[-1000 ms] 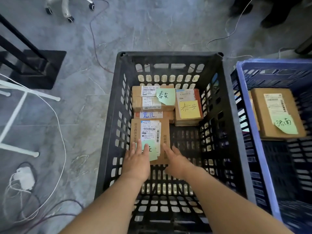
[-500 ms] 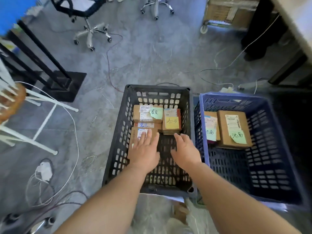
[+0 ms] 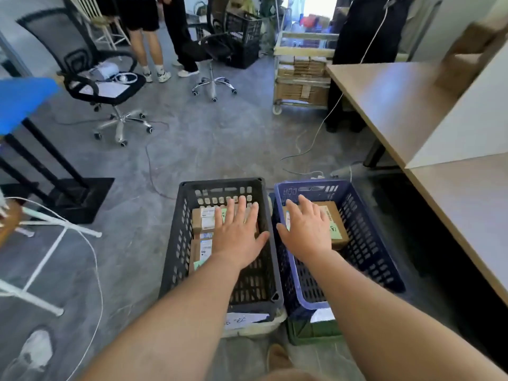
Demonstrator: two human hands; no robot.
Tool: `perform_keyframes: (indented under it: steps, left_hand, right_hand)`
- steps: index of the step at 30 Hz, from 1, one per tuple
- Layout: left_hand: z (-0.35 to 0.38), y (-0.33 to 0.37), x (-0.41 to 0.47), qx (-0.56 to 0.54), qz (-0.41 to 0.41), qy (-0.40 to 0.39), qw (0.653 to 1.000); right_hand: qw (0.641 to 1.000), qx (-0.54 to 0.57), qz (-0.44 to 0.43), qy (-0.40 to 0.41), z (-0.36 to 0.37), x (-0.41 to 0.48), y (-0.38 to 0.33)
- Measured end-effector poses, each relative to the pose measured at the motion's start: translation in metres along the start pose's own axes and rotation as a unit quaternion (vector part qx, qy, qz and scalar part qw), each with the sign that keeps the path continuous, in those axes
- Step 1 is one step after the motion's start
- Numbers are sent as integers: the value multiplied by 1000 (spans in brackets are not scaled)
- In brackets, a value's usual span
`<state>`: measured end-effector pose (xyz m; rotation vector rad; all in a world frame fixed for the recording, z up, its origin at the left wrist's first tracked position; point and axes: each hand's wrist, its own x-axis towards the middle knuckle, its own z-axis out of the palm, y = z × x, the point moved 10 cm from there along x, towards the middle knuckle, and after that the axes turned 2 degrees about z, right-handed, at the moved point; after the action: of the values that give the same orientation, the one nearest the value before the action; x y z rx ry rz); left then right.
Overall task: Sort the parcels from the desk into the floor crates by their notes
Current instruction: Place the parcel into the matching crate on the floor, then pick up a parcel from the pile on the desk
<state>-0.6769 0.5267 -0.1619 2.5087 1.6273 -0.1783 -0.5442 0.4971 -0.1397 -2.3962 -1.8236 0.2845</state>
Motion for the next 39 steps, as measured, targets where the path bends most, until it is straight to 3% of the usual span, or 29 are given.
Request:
perform_keyframes:
  steps: [12,20,29,39]
  left_hand:
    - [-34,39,-54,23,108,48,993]
    - [-38,132,-85,27,225,66,972]
    - [-46,279,-147,62,343,92,933]
    - [-15,479,-279,92,475,76,872]
  right_hand:
    - [990,-35,119,71,-45,-107,32]
    - [967,-64,225,98,-79,-188,100]
    - [932,-52,328,143,-121,-300,207]
    - [877,-69,442,176,-144,-476,349]
